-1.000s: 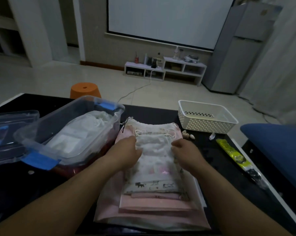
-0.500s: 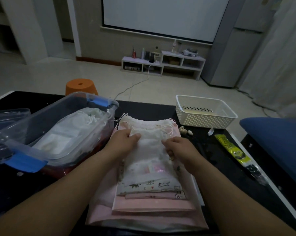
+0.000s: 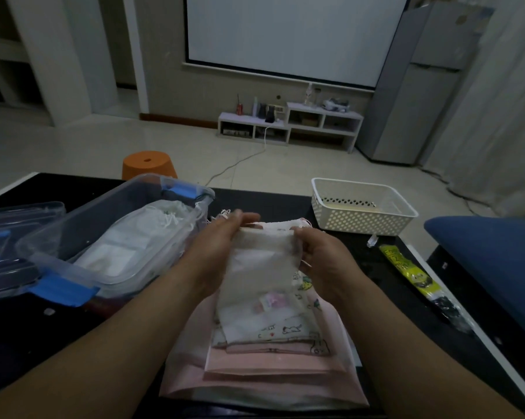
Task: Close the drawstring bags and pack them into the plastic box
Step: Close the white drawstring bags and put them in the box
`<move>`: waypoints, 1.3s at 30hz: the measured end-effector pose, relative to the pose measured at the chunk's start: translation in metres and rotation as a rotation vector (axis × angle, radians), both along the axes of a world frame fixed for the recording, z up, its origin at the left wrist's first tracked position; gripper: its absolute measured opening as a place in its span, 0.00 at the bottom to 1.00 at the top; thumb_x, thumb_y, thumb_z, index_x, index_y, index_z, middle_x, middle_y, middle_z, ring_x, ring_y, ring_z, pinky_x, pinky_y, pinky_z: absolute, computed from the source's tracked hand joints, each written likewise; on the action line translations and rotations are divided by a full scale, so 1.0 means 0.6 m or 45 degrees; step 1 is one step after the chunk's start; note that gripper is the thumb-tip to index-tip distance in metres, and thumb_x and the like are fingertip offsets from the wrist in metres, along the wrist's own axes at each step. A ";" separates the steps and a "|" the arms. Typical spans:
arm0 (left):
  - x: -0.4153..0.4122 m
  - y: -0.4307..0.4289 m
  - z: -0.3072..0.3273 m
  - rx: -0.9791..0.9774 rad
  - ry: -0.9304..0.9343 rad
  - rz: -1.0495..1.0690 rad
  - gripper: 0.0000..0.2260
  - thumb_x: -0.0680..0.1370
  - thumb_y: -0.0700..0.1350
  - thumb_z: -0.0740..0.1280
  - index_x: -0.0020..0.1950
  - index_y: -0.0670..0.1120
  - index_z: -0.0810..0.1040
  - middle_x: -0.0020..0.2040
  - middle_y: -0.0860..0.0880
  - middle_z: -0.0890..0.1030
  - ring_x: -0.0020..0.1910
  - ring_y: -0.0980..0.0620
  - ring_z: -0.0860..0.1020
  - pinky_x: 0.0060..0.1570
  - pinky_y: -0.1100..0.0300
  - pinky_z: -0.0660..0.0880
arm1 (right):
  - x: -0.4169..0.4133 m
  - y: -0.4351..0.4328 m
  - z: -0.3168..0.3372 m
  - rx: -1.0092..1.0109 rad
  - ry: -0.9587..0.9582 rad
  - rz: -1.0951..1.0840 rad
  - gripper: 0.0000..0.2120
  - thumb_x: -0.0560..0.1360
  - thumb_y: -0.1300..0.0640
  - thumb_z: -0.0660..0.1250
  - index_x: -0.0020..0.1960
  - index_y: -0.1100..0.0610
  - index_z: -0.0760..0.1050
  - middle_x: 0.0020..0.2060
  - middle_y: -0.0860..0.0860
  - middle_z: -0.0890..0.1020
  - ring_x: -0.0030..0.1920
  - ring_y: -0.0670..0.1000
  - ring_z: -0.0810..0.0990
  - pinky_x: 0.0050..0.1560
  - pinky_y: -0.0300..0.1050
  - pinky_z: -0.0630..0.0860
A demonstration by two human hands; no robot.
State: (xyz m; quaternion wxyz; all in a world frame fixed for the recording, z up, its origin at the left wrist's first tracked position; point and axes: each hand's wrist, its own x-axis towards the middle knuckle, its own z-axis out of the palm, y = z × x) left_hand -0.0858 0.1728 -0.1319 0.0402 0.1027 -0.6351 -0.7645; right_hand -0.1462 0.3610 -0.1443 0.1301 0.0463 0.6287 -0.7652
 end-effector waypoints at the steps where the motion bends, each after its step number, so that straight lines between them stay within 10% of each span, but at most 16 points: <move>1: 0.000 0.001 0.005 0.069 0.010 0.064 0.19 0.88 0.54 0.56 0.61 0.48 0.84 0.56 0.47 0.87 0.59 0.46 0.83 0.64 0.45 0.78 | 0.001 0.001 0.001 -0.058 -0.031 -0.033 0.13 0.81 0.57 0.68 0.61 0.61 0.82 0.52 0.55 0.87 0.53 0.55 0.85 0.53 0.51 0.82; 9: 0.005 -0.003 0.021 0.635 0.003 0.255 0.15 0.87 0.52 0.58 0.56 0.43 0.79 0.51 0.43 0.87 0.44 0.49 0.87 0.43 0.54 0.81 | 0.003 0.020 0.023 -0.545 -0.152 -0.160 0.20 0.80 0.60 0.66 0.69 0.67 0.77 0.59 0.60 0.85 0.53 0.56 0.83 0.55 0.48 0.78; 19: 0.015 -0.010 0.033 0.549 0.026 0.276 0.14 0.86 0.52 0.61 0.59 0.42 0.79 0.49 0.42 0.86 0.50 0.44 0.85 0.56 0.49 0.81 | -0.018 0.047 0.029 -0.758 -0.163 -0.291 0.09 0.79 0.56 0.68 0.49 0.62 0.82 0.52 0.58 0.84 0.54 0.57 0.84 0.67 0.52 0.78; 24: 0.021 -0.027 0.045 0.649 0.096 0.317 0.16 0.87 0.52 0.57 0.63 0.43 0.79 0.55 0.42 0.87 0.57 0.44 0.85 0.61 0.48 0.79 | -0.003 0.069 0.060 -0.768 -0.104 -0.412 0.10 0.82 0.58 0.64 0.45 0.60 0.79 0.40 0.53 0.85 0.40 0.50 0.83 0.41 0.41 0.80; 33: 0.026 -0.057 0.067 0.696 0.204 0.463 0.18 0.87 0.55 0.56 0.55 0.42 0.78 0.45 0.43 0.87 0.49 0.44 0.87 0.51 0.52 0.84 | -0.004 0.153 0.089 -0.829 -0.023 -0.659 0.06 0.82 0.63 0.62 0.50 0.61 0.78 0.46 0.54 0.83 0.46 0.51 0.83 0.52 0.41 0.80; 39: 0.032 -0.063 0.075 0.704 0.228 0.528 0.14 0.87 0.49 0.58 0.48 0.44 0.78 0.33 0.46 0.83 0.36 0.49 0.85 0.40 0.56 0.84 | 0.000 0.148 0.093 -0.798 -0.013 -0.692 0.06 0.82 0.62 0.62 0.50 0.59 0.78 0.45 0.53 0.83 0.44 0.49 0.83 0.42 0.39 0.80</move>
